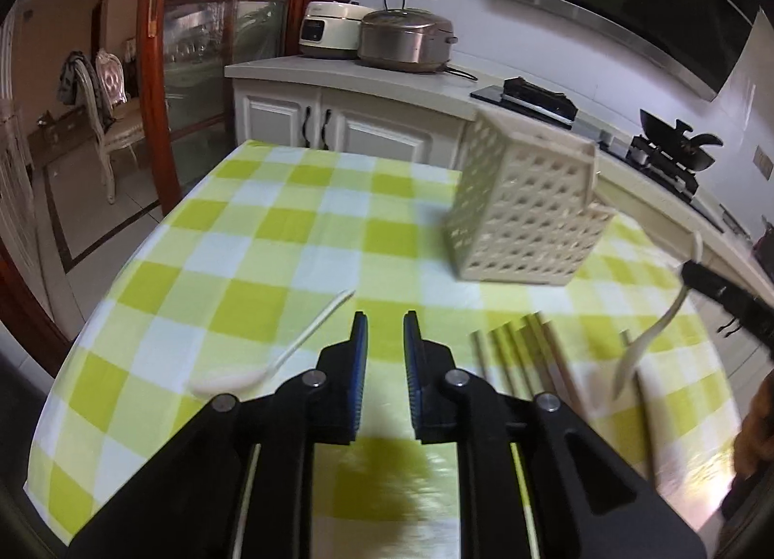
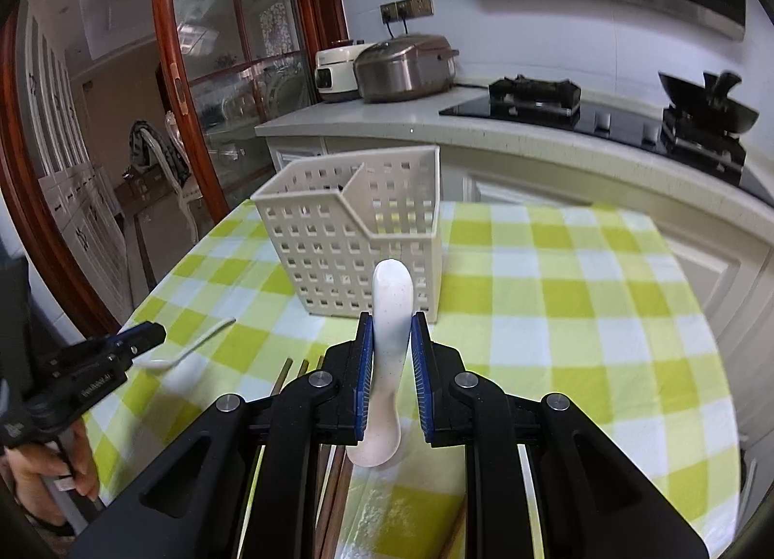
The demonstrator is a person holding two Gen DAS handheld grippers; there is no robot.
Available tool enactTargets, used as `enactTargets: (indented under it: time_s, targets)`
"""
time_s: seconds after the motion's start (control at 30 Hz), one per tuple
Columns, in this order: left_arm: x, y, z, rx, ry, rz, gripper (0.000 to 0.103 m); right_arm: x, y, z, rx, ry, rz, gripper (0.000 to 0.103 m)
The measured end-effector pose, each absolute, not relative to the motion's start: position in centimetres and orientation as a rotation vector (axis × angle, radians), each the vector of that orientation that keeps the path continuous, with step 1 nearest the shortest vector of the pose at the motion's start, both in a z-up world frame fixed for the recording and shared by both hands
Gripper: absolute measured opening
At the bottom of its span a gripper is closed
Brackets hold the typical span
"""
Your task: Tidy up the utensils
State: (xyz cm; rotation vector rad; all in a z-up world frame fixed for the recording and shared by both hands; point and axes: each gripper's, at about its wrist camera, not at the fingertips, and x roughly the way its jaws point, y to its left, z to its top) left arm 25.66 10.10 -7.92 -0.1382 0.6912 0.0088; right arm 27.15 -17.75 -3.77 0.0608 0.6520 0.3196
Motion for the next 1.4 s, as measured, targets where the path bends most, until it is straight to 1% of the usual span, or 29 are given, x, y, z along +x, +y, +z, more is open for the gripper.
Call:
enactTargets:
  time_s: [0.03,0.07,0.27,0.5,0.63,0.73,0.93,1.03,1.13,1.23,1.4]
  targets:
    - [25.6,10.5,-8.6,-0.128,0.691,0.016,0.024,27.1,-17.7,-4.0,0.064,0.658,0.324,0.018]
    - [25.8,10.8,-9.3,-0.117,0.694,0.017,0.025,27.1,-17.5,-4.4,0.063,0.666,0.331,0.018]
    - [27.4,12.0,-11.3,-0.007,0.735,-0.002,0.026,27.0,-16.5,-5.2,0.052,0.689,0.339,0.018]
    - [30.6,13.1,-12.5,0.053,0.756,-0.036,0.026,26.9,-15.5,-5.2,0.044,0.691,0.336,0.018]
    - [31.9,12.8,-13.5,0.078,0.799,-0.057,0.026,26.9,-15.1,-5.4,0.038,0.700,0.333,0.018]
    - [32.4,12.2,-13.9,0.133,0.816,-0.062,0.032,27.1,-14.9,-5.5,0.039,0.703,0.330,0.018]
    - [33.6,11.8,-14.5,0.177,0.859,-0.080,0.033,27.0,-14.9,-5.5,0.040,0.703,0.334,0.018]
    - [34.1,12.0,-14.6,0.163,0.868,-0.094,0.030,27.1,-14.9,-5.5,0.043,0.704,0.332,0.018]
    - [34.0,11.8,-14.7,0.154,0.865,-0.120,0.018,27.1,-15.0,-5.5,0.051,0.705,0.327,0.018]
    - [33.8,11.1,-14.7,0.181,0.860,-0.120,0.012,27.1,-15.3,-5.6,0.057,0.705,0.324,0.018]
    - [33.3,10.9,-14.3,0.176,0.840,-0.107,0.011,26.7,-15.7,-5.3,0.064,0.694,0.325,0.018]
